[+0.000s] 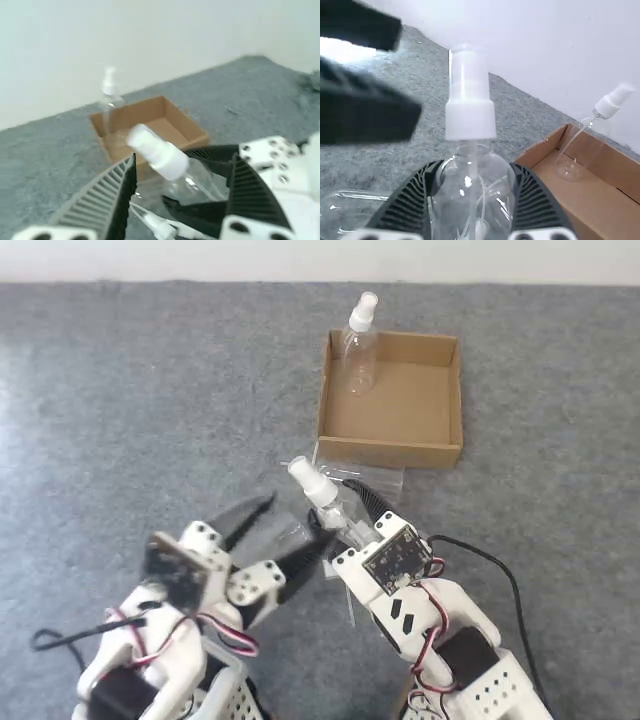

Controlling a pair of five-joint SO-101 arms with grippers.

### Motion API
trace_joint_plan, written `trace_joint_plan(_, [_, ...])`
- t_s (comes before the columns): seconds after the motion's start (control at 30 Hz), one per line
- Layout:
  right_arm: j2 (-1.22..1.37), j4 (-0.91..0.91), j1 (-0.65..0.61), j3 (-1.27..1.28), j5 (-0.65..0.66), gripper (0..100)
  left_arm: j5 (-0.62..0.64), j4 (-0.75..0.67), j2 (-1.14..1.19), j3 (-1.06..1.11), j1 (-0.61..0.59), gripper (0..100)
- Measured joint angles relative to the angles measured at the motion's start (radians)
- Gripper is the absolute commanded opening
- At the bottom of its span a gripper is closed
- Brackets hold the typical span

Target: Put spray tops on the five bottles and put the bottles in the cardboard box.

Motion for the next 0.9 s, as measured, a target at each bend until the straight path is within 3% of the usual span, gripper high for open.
trace_joint_plan(0.13, [0.0, 0.0, 0.0, 0.0, 0.0, 1.3, 0.048, 0.0, 0.0, -0.043, -0.13, 27])
trace_joint_plan(0.5, [0.0, 0.0, 0.0, 0.0, 0.0, 1.3, 0.137, -0.049, 0.0, -0.063, -0.35, 27])
trace_joint_plan(0.7, [0.0, 0.0, 0.0, 0.0, 0.0, 1.3, 0.176, -0.209, 0.0, 0.046, -0.477, 27])
trace_joint_plan(0.9, [0.0, 0.0, -0.026, 0.0, 0.0, 1.3, 0.184, -0.384, 0.0, 0.193, -0.493, 27])
